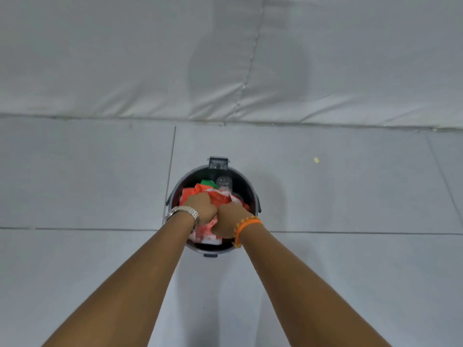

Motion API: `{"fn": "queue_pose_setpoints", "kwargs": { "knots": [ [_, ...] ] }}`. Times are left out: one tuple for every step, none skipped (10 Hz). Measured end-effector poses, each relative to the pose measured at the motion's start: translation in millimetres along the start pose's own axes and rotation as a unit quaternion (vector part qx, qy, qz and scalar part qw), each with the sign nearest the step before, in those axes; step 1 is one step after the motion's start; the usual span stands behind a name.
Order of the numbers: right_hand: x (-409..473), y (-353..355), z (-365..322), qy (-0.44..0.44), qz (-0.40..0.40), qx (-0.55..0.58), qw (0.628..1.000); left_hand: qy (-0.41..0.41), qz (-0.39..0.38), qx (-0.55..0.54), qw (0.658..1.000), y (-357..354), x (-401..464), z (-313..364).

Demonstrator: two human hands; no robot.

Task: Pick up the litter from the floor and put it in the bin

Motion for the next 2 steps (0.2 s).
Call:
{"fn": "queue_pose_setpoints", "kwargs": {
  "knots": [
    [-99.0, 146.4, -49.9, 0.035, 0.045, 0.075, 0.996, -0.043, 0.054, -0.067, 0.995, 93.3, -60.0, 45.0],
    [-219.6, 323.0, -82.6, 0.068, 0.187, 0.215, 0.956, -0.077, 0.187, -0.11, 0.973, 213.3, -153.7, 91.5]
  ]
}}
Point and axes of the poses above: each hand's wrist, its own x-axis towards the middle knuckle, its own y-axis out of the back of the hand, z = x × y, the point moved 8 cm from there along x, towards the middle knuckle, and after that the axes turned 3 degrees about -z, right-handed, at the moved point
